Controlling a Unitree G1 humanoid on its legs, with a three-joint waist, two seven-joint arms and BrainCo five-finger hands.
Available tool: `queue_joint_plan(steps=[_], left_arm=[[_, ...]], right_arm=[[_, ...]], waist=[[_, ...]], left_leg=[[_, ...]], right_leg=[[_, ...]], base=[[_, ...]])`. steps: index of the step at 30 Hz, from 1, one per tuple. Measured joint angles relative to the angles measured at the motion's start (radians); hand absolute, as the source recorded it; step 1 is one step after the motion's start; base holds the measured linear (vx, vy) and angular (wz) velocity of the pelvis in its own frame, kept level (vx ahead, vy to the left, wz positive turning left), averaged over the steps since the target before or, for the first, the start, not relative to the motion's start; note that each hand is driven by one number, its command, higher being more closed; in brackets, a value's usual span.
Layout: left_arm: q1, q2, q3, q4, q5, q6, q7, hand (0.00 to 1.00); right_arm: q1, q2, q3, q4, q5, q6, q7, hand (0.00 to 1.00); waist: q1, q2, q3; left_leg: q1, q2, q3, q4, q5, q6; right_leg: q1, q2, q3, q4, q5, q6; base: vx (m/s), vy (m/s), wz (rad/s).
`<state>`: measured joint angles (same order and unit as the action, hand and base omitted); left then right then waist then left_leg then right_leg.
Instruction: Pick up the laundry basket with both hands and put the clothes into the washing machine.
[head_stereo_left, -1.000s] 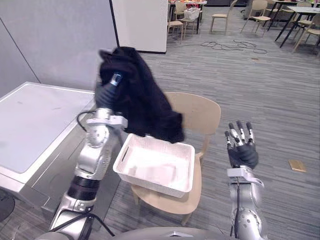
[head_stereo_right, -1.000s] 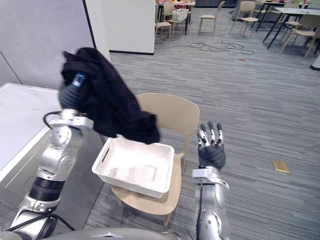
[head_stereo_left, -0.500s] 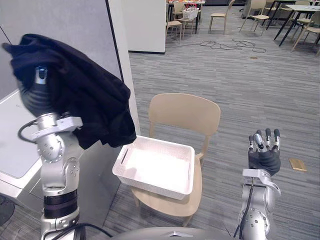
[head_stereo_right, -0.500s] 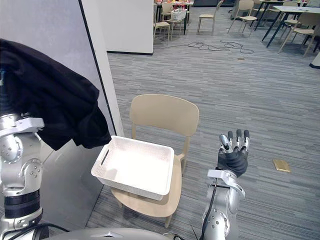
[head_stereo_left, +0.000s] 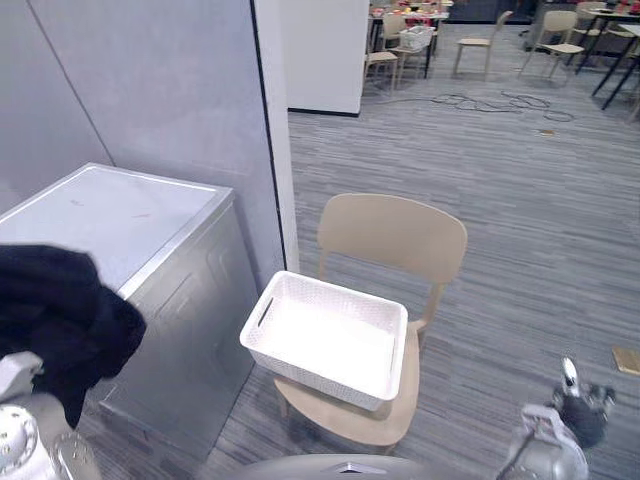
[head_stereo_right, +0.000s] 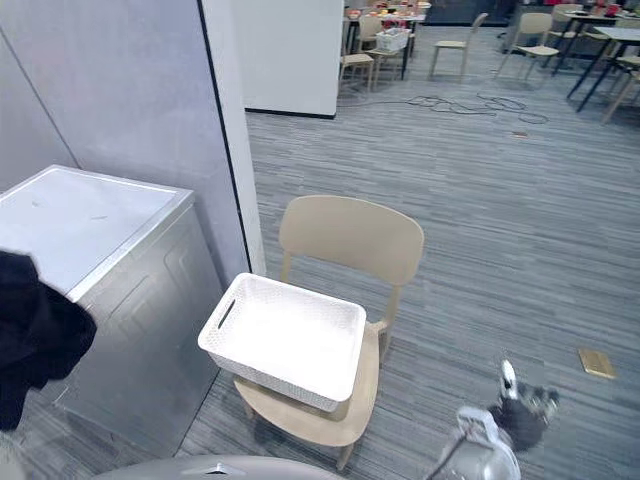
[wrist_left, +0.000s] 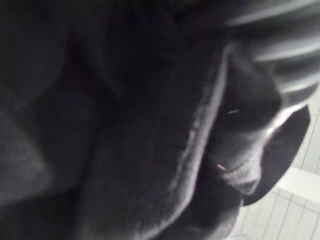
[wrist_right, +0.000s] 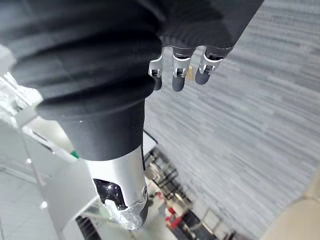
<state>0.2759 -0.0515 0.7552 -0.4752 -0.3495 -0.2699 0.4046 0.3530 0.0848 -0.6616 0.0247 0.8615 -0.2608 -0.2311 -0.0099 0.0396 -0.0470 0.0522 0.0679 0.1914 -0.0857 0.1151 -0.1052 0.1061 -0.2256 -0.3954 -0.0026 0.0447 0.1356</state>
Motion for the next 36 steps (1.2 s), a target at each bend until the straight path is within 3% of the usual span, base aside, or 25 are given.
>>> queue_joint_plan(steps=[6,9,13,18,21,27,31,36], left_arm=[[0.071,-0.047,-0.019,0.015,-0.042,-0.032,-0.018,1.0],[0.069,-0.046,-0.044,0.144,-0.087,-0.037,-0.057,1.0],[0.057,-0.048,-0.09,0.431,-0.138,-0.028,-0.1,1.0],[-0.009,-0.041,-0.212,0.929,-0.156,0.062,-0.161,1.0],[-0.025,-0.039,-0.252,1.101,-0.146,0.096,-0.201,1.0],[-0.023,-0.038,-0.278,1.285,-0.088,0.109,-0.24,1.0],[-0.027,-0.035,-0.308,1.313,-0.076,0.11,-0.244,1.0],[-0.054,-0.033,-0.36,1.312,-0.059,0.111,-0.244,1.0]], right_arm=[[0.035,0.007,-0.034,0.153,0.044,-0.006,0.004,0.0],[0.035,0.009,-0.057,0.284,0.056,0.004,0.008,0.0],[0.011,0.006,-0.052,0.479,0.056,0.031,0.019,0.0],[-0.05,0.001,-0.016,0.803,0.052,0.092,0.036,0.0],[-0.055,0.001,-0.004,0.85,0.032,0.113,0.037,0.0],[-0.058,-0.012,0.125,0.899,-0.11,0.139,0.052,0.0],[-0.102,-0.025,0.268,0.89,-0.227,0.137,0.093,0.0],[-0.157,-0.044,0.35,0.851,-0.263,0.134,0.123,0.0]], waist=[[0.011,-0.011,-0.006],[0.011,-0.011,-0.005],[0.013,-0.022,-0.006],[0.022,-0.045,0.005],[0.012,-0.061,0.01],[0.008,-0.066,0.027],[0.012,-0.06,0.079],[0.028,-0.062,0.127]], left_leg=[[-0.001,0.017,0.004,0.0,-0.001,0.0],[0.002,0.027,0.032,0.0,0.005,-0.004],[0.002,0.028,0.032,0.0,0.007,-0.006],[0.018,0.029,0.06,0.0,-0.001,-0.008],[0.031,0.029,0.086,0.0,-0.01,-0.012],[0.058,0.038,0.135,0.0,-0.038,-0.022],[0.057,0.059,0.111,0.007,-0.037,-0.026],[-0.001,0.069,0.027,0.008,0.008,-0.017]], right_leg=[[0.003,0.004,-0.021,0.019,-0.024,0.005],[0.015,0.004,-0.038,0.019,-0.027,0.007],[0.014,0.003,-0.042,0.021,-0.028,0.008],[0.011,0.001,-0.02,0.028,-0.031,0.007],[0.006,0.003,0.004,0.027,-0.034,0.004],[-0.004,0.007,0.055,0.031,-0.041,0.001],[-0.007,0.025,0.047,0.079,-0.073,-0.014],[-0.072,0.014,-0.031,0.207,-0.15,-0.018]], base=[[-0.02,-0.015,0.07],[0.0,-0.014,0.15],[0.0,-0.001,0.01],[0.01,0.002,-0.12],[0.01,0.013,-0.26],[0.05,0.011,-0.25],[0.09,-0.045,0.06],[0.06,-0.083,0.43]])
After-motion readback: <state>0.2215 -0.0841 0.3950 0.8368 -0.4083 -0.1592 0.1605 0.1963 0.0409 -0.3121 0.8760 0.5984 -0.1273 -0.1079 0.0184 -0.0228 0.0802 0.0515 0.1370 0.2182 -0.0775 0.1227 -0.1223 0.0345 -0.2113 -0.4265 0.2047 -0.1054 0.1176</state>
